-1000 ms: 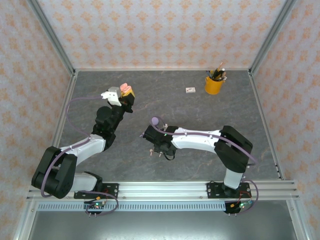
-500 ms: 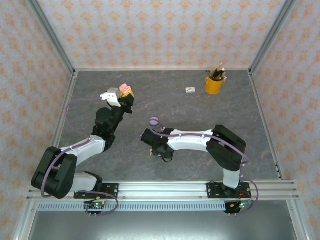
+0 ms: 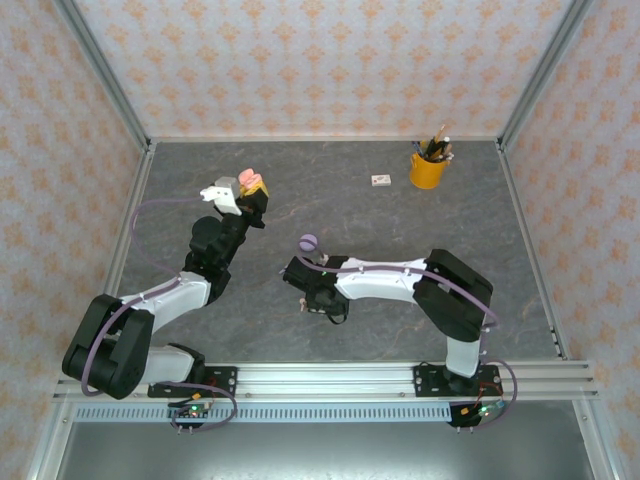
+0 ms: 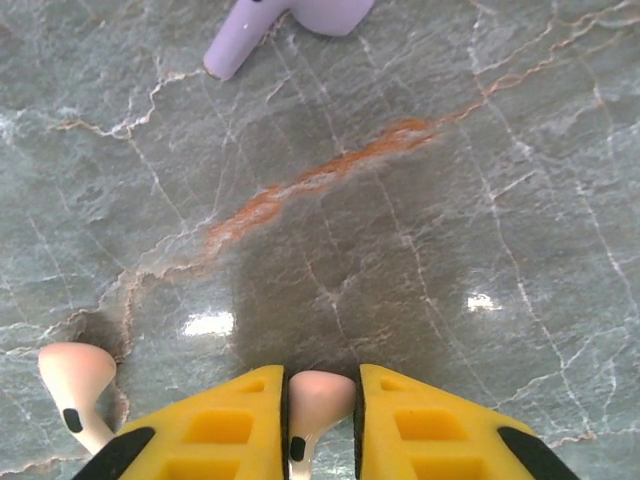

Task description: Insert the wireless bluetooth earbuds into the charging case

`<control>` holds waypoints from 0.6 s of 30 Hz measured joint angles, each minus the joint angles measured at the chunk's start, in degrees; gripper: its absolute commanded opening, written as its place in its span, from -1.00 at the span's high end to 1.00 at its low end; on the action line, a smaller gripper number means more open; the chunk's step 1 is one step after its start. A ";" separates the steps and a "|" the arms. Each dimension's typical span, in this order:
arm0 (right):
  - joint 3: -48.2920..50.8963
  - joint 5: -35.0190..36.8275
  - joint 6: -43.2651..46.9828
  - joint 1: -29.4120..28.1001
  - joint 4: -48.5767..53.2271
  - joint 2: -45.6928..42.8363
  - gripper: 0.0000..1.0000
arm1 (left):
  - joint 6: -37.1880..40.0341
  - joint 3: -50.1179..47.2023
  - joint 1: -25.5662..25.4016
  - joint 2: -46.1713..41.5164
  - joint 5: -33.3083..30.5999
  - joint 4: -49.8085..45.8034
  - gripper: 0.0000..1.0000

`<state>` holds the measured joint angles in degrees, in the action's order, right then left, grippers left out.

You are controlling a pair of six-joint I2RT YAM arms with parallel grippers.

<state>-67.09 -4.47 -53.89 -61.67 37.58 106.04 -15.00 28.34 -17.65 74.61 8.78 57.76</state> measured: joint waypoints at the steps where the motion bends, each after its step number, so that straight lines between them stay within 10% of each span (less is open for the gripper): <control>1: -0.02 -0.31 1.05 0.13 0.07 0.00 0.60 | 0.00 0.00 0.00 -0.04 0.00 0.02 1.00; 18: 0.85 -2.54 18.78 0.98 -0.90 -0.96 0.63 | 0.02 -0.02 0.00 -0.66 0.37 -0.04 1.00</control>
<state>-66.24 -7.01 -35.11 -60.69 36.69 105.08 -14.98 28.32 -17.65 73.95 9.15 57.71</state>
